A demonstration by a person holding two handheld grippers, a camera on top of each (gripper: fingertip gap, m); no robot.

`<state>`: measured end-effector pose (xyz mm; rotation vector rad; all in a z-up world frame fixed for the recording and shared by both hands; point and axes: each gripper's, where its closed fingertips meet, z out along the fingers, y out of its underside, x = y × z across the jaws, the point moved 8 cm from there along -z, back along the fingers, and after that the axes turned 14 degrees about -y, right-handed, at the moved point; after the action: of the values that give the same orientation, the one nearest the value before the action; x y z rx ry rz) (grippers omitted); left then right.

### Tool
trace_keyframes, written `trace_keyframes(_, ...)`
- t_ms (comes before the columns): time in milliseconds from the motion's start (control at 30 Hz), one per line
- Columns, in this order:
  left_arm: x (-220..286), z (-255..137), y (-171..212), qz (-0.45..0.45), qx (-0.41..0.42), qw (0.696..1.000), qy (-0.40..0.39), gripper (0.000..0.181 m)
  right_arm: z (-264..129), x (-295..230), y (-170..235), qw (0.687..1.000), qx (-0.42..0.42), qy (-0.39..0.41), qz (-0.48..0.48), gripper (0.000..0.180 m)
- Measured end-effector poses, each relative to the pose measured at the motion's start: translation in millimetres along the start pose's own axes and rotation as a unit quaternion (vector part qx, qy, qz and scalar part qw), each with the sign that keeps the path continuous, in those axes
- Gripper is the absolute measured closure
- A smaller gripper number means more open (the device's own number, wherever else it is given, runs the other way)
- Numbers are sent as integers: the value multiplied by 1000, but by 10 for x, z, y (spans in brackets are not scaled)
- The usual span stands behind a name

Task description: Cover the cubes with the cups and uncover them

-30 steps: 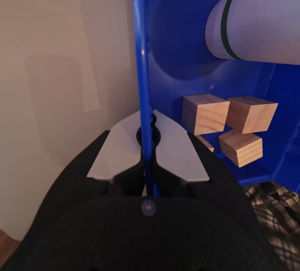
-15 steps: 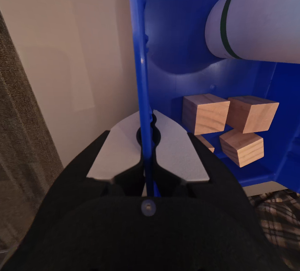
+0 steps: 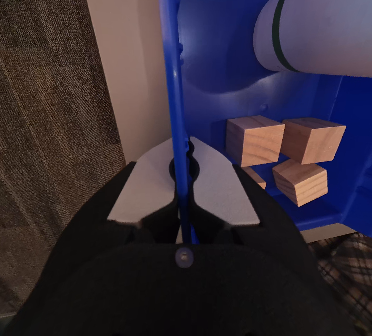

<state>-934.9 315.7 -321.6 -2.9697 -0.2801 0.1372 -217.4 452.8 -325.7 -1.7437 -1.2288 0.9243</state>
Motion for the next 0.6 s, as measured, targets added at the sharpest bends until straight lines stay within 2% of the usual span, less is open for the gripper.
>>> trace_keyframes(333,10,-12,16,3,5,1000,-4,175,4,-7,-3,1000,1,-4,2,162)
trace_keyframes(600,-214,-419,95,-77,153,985,-5,140,-34,-4,-14,1000,6,2,5,161)
